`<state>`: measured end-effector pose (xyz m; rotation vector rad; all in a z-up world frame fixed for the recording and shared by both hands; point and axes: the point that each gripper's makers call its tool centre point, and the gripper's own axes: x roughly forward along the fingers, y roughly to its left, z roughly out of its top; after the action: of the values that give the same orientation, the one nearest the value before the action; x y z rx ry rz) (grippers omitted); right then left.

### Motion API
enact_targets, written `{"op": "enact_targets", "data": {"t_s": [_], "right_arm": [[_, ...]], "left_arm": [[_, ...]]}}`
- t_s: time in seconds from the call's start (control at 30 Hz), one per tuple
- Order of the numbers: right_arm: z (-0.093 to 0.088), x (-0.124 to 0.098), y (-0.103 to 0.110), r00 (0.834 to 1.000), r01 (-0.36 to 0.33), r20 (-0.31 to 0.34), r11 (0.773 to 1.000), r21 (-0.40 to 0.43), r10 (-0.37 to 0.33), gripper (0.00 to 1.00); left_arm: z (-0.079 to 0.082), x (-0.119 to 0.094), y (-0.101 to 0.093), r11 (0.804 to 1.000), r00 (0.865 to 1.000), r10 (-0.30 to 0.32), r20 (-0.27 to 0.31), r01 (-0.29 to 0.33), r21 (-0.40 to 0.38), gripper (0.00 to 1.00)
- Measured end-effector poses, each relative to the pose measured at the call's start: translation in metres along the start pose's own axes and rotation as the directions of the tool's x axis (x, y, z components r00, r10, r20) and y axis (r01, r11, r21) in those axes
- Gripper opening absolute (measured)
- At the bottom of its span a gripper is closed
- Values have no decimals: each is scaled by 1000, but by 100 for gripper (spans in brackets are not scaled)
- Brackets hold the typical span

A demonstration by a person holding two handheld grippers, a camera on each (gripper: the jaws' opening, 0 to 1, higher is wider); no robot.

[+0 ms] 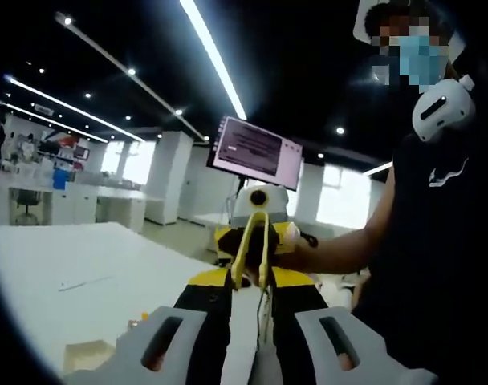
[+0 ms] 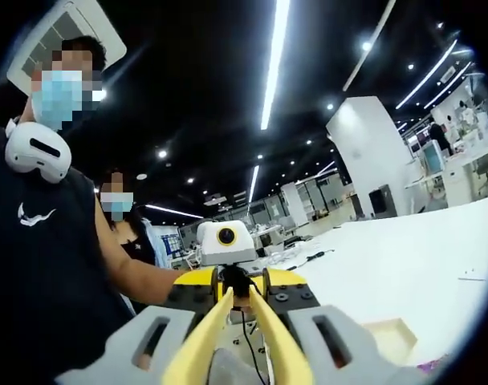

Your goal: Place the target food into the container with the food tongs after gripping and lifting it, then release it inside without dropping or visibly crushing the food.

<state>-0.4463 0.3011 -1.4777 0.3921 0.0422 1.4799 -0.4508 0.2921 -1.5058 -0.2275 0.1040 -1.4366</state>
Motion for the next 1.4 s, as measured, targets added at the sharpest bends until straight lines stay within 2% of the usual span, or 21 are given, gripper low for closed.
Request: {"op": "enact_targets", "data": {"t_s": [0.13, 0.27, 0.43, 0.57, 0.7, 1.17, 1.4], "right_arm": [[-2, 1, 2, 1000, -5, 2, 1000, -8, 5, 22], [-5, 1, 4, 1000, -17, -11, 1000, -9, 17, 20], [-11, 1, 7, 997, -41, -61, 999, 5, 42, 21], [-14, 1, 7, 996, -49, -80, 999, -12, 48, 21], [-22, -2, 5, 991, -43, -125, 999, -16, 41, 21], [-30, -5, 6, 985, -67, -164, 994, -92, 51, 20], [-34, -7, 4, 982, -72, -180, 993, -92, 54, 20]], "left_arm": [[-1, -1, -2, 1000, 1000, 4, -5, -4, 0, 16], [0, -2, -5, 1000, 1000, -1, -4, 1, 0, 10], [-7, -2, -8, 1000, 999, -16, -46, 16, -8, 9], [-9, -2, -9, 1000, 999, -17, -50, 16, -9, 7], [-6, -3, -7, 1000, 999, -13, -43, 12, -11, 7], [-15, -2, -7, 1000, 995, -16, -98, 14, -24, 7], [-19, 0, -6, 999, 992, -15, -122, 11, -32, 8]]}}
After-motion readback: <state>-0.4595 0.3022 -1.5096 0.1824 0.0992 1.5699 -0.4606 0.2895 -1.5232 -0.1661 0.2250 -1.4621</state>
